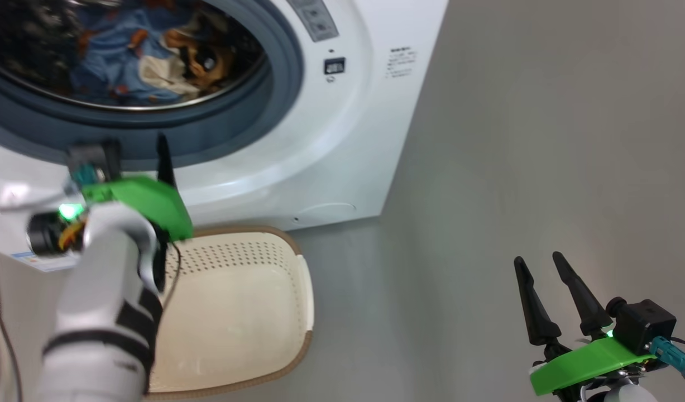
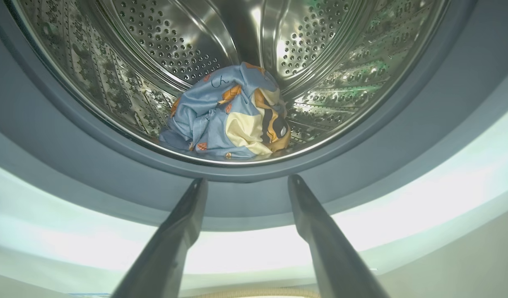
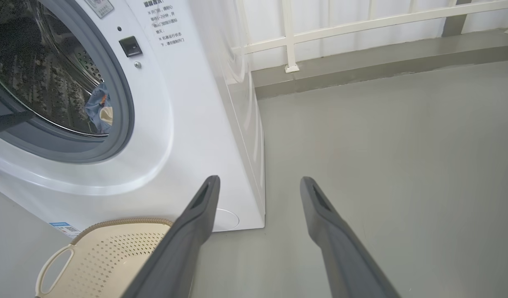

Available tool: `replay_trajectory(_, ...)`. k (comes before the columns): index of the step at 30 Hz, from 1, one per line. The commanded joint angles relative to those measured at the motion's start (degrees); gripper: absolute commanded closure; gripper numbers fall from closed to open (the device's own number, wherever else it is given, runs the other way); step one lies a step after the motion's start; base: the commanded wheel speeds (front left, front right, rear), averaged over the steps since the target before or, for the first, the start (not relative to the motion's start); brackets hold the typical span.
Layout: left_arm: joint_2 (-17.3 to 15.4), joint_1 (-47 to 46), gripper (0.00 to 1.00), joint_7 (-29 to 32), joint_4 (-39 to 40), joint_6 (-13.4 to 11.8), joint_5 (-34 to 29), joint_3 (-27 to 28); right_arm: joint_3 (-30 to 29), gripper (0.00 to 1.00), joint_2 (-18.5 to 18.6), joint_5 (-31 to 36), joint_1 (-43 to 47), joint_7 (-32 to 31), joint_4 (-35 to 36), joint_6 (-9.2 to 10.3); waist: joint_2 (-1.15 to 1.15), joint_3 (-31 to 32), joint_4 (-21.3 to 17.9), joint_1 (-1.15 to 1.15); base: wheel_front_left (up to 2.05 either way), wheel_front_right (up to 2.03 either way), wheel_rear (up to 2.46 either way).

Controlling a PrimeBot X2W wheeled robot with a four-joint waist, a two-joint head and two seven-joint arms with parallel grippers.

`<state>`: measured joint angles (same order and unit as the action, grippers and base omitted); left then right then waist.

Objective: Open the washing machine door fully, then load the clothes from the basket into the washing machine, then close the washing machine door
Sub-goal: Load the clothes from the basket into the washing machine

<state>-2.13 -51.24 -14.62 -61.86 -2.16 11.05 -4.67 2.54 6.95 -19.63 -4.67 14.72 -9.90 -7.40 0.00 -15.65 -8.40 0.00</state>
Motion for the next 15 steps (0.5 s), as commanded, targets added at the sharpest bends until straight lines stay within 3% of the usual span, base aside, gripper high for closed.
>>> replay_trajectory(1, -1.6, 1.5, 0.0, -0.4, 2.3, 0.3, 0.3, 0.8, 0.9, 0.0, 0.6, 0.8, 0.8, 0.3, 1.4, -0.09, 0.0, 2.3, 2.3, 0.0, 0.0, 0.0, 0.0)
replay_trajectory(10, -0.8, 14.9, 0.0, -0.4, 13.8, 0.6, 1.4, 0.2, -0.3, 0.0, 0.9, 1.8, 2.5, 0.3, 1.9, -0.09, 0.0, 5.7, 5.4, 0.0, 0.0, 0.0, 0.0)
replay_trajectory(15, -0.8, 21.9, 0.0, -0.4, 20.5, -1.3, -0.3, -0.3, -0.2, 0.0, 1.3, 2.4, 3.1, 0.3, 2.0, -0.09, 0.0, 7.0, 6.4, 0.0, 0.0, 0.0, 0.0)
